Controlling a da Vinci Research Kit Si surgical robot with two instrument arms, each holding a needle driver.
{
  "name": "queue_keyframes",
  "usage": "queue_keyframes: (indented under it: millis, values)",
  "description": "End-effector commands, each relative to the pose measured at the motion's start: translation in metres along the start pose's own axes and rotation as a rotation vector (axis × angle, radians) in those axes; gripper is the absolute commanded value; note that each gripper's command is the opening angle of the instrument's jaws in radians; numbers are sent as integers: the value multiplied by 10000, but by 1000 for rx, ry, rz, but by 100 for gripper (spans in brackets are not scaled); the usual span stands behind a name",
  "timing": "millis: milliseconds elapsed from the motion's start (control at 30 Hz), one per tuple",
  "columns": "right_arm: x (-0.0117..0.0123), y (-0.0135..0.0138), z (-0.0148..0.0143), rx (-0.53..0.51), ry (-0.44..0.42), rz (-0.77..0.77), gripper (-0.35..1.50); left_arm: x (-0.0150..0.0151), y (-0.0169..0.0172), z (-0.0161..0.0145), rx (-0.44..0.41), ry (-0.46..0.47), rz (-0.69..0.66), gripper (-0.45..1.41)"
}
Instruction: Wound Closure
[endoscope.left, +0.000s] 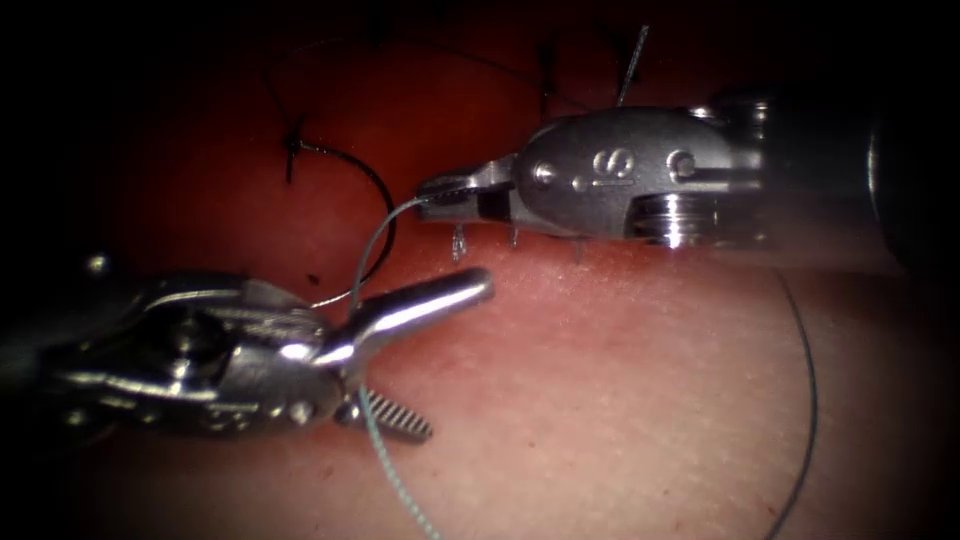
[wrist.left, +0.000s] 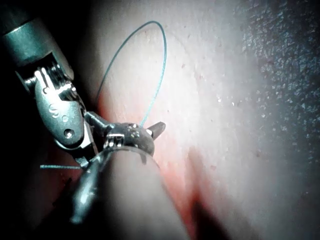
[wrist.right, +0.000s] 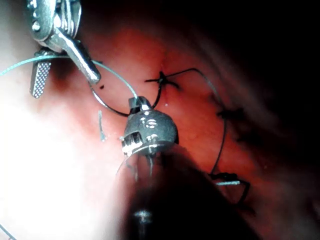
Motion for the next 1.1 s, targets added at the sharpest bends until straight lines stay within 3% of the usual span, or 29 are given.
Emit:
queue_keyframes:
  millis: [33,500,867,967,1000,1033,1067,1100]
  values:
    - [-9,14,7,-13,-6,8,-35,2,-3,8,16,-14,-3,130]
    - [-46,43,-4,-15,6,25,-35,16,2,8,17,-33,33,123]
    - [-59,52,-4,-25,1,38,-35,25,5,17,18,-52,46,99]
    - [-60,50,-4,-25,1,42,-35,26,2,25,24,-48,55,49]
    - [-60,51,-4,-24,1,42,-35,27,2,27,37,-46,54,19]
    - [-61,51,-6,-24,1,42,-35,28,3,27,44,-42,55,-23]
    - [-61,51,-6,-24,1,42,-35,28,3,27,44,-42,55,-23]
    - [-61,51,-6,-25,0,48,-35,29,3,27,44,-42,62,-43]
